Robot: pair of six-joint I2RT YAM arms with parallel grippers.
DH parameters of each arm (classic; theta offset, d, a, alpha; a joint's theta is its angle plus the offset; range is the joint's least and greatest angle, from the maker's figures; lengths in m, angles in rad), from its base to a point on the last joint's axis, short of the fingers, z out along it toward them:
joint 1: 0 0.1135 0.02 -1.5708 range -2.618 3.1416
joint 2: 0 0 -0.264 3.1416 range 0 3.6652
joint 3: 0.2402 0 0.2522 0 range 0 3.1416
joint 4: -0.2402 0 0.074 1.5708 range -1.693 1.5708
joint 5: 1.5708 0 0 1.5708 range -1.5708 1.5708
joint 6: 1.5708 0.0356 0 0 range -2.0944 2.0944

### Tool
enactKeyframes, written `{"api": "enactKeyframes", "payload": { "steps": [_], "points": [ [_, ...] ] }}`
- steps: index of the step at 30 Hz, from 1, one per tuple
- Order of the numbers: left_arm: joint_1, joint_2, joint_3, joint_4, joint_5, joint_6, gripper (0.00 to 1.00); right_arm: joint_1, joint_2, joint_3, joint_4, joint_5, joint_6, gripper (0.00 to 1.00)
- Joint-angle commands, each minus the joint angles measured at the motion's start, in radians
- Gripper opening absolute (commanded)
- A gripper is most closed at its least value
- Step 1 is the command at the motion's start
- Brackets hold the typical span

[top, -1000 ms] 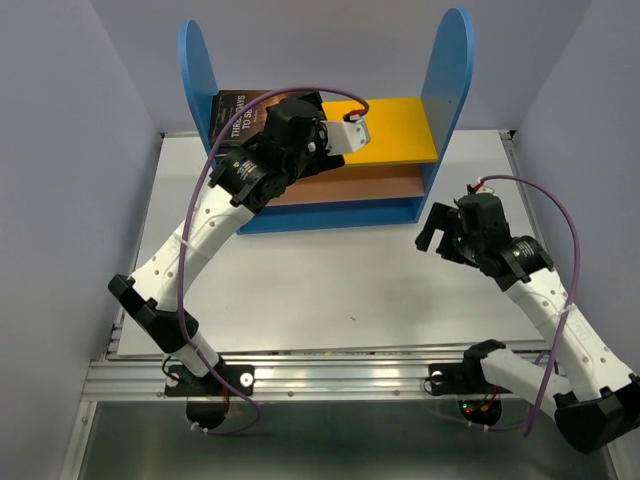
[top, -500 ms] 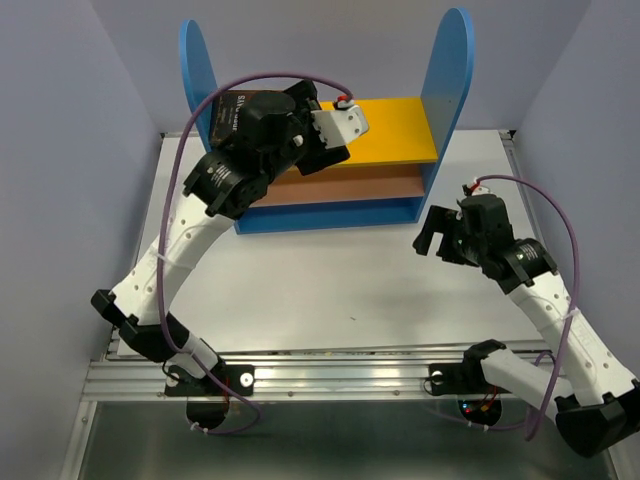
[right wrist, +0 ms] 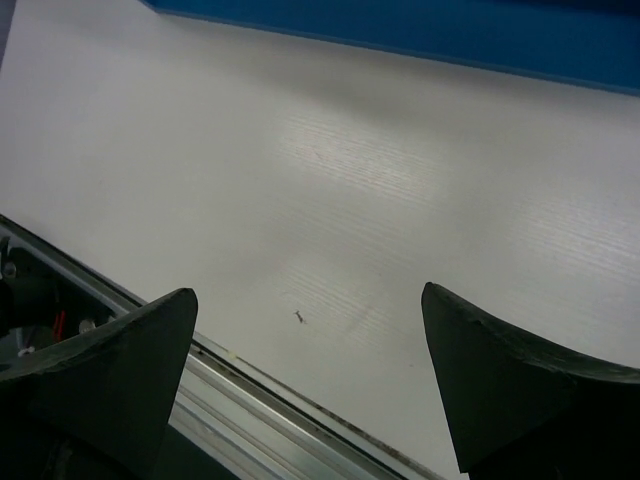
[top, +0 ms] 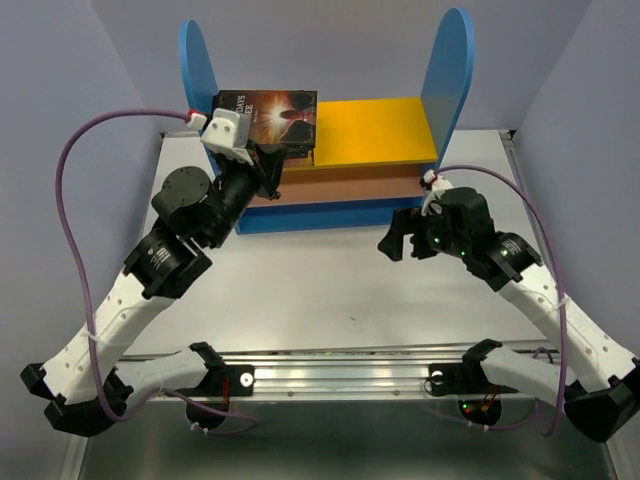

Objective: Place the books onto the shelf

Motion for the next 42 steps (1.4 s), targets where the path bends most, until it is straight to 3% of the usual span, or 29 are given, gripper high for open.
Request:
{"api": "enactKeyframes", "payload": {
  "steps": [1,8,13,15,21,28,42],
  "points": [
    [-0.007,-0.072,-0.088,0.029,-0.081,-0.290,0.00,0.113,0.087,0.112,0.181,0.130,-0.055,1.00],
    [-0.009,-0.092,-0.192,-0.063,-0.129,-0.356,0.00,0.124,0.311,0.348,0.268,0.289,-0.105,1.00],
    [-0.009,0.026,-0.133,-0.068,-0.144,-0.344,0.00,0.124,0.470,0.572,0.293,0.359,-0.169,1.00],
    [-0.007,0.078,-0.084,-0.106,-0.236,-0.366,0.00,0.124,0.544,0.638,0.293,0.401,-0.212,1.00],
    [-0.001,0.112,-0.039,-0.065,-0.266,-0.309,0.00,0.124,0.699,0.830,0.295,0.451,-0.249,1.00],
    [0.053,0.149,-0.010,-0.095,-0.304,-0.269,0.00,0.124,0.805,0.959,0.298,0.439,-0.283,1.00],
    [0.154,0.221,0.053,-0.088,-0.263,-0.225,0.00,0.124,0.902,1.066,0.336,0.422,-0.322,1.00]
  ]
}}
